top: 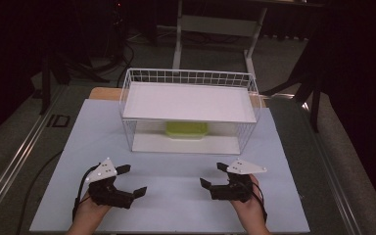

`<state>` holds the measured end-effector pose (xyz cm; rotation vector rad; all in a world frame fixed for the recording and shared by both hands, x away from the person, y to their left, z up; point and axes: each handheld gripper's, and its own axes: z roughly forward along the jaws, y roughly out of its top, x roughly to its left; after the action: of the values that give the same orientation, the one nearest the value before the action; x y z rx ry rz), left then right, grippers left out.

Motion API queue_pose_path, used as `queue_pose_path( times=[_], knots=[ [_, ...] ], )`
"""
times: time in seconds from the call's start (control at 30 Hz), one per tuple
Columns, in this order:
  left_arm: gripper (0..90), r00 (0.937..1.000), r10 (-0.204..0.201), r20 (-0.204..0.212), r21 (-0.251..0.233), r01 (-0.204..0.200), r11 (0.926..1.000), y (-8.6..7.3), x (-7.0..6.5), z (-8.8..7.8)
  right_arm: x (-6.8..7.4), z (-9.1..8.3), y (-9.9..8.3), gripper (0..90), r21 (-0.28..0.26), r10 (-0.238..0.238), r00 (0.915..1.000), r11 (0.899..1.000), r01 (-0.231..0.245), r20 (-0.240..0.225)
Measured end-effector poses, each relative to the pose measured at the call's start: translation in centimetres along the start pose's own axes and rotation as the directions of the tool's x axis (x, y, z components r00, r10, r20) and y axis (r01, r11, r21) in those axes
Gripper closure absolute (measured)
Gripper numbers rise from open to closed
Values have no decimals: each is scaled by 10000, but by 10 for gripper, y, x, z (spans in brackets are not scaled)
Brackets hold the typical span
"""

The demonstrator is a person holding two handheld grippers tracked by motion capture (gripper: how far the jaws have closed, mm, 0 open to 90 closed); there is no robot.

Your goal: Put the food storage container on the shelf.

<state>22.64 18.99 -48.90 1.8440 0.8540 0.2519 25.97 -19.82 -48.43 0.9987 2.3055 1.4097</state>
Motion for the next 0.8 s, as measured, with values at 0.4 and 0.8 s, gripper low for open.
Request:
queue_pose_path(
  times=[0.4,0.8],
  knots=[
    [29,9996,-192,-199,-45,191,9998,-17,3,-16,-11,-28,-18,151,-25,19,9993,10000,-18,371],
    [29,9995,-88,-298,-52,86,9999,-25,6,-15,-18,-41,-34,150,65,-123,9992,9999,121,385]
  ],
)
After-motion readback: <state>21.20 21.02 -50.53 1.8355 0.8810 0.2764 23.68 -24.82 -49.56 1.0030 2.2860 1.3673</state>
